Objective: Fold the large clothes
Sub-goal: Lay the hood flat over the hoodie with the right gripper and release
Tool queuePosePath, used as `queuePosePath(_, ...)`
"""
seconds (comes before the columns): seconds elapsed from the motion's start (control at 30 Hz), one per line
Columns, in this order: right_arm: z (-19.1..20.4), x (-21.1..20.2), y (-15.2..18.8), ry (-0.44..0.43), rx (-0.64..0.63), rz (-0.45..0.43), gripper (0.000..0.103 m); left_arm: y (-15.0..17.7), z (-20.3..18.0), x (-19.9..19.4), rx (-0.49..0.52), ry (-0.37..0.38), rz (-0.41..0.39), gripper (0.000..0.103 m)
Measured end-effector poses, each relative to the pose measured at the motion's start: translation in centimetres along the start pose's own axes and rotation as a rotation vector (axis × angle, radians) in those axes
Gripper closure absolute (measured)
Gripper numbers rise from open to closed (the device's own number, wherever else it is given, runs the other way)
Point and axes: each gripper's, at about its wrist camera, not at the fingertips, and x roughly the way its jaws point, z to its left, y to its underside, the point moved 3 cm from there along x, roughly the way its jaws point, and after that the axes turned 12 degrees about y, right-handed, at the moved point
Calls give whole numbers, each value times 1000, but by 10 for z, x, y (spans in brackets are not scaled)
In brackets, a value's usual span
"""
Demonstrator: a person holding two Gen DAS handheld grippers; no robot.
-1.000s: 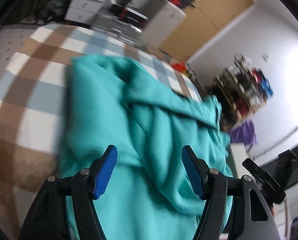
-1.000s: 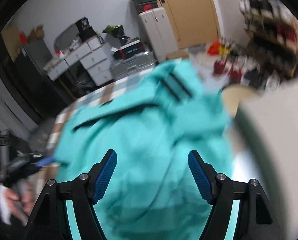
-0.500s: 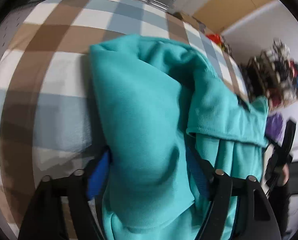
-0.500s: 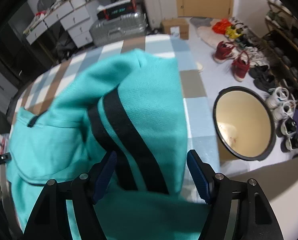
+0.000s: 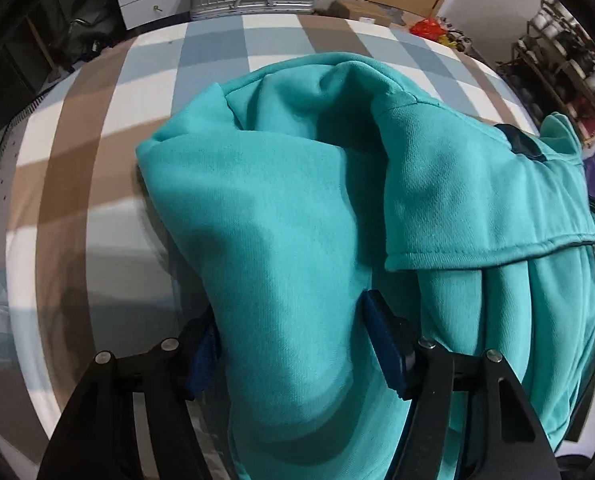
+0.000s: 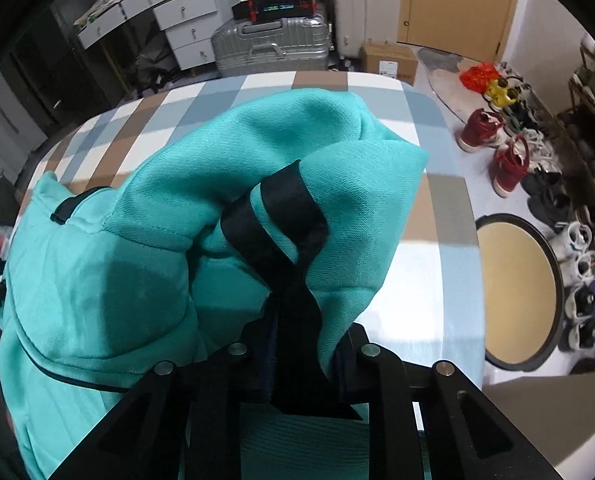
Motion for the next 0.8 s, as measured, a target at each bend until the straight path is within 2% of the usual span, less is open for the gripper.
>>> queuePosePath(0.07, 0, 7, -11, 7, 32, -10, 82, -11, 3, 2, -10, -6, -2, 40)
queuePosePath(0.13, -3, 6, -15, 12, 64, -20, 74, -19, 9, -1, -39, -7, -4, 41)
queuePosePath(0.2, -9, -6, -9, 29, 82, -35, 67, -13, 10, -10, -61, -4, -21, 41)
queuePosePath(0.27, -17, -34, 11, 8, 89, -60, 64, 4, 4, -31, -51, -13, -74, 41)
queuePosePath(0.3, -19, -47, 19, -9, 89, -75, 56, 14, -1, -39, -44, -12, -84, 41)
queuePosePath(0.33, -22, -72, 39, -24, 88, -101, 50, 29, -5, -51, -38, -9, -99, 41)
queuePosePath(0.37, -23, -87, 51, -26, 85, -117, 40, 41, -10, -59, -31, -2, -108, 41)
queuePosePath(0.43, -20, -127, 88, -75, 67, -158, 35, 79, -23, -83, 5, 16, -125, 41)
queuePosePath(0.5, -15, -164, 135, -149, 62, -194, 23, 107, -33, -103, 41, 44, -156, 41)
queuePosePath(0.53, -14, -175, 154, -164, 61, -204, 20, 123, -39, -113, 60, 54, -171, 41)
queuePosePath(0.63, -8, -199, 225, -183, 36, -213, 18, 177, -53, -136, 98, 80, -199, 41)
queuePosePath(0.73, -13, -199, 281, -152, 42, -191, 18, 214, -60, -142, 102, 123, -195, 41)
queuePosePath(0.8, -19, -190, 311, -169, 63, -148, 18, 238, -59, -139, 99, 120, -184, 41)
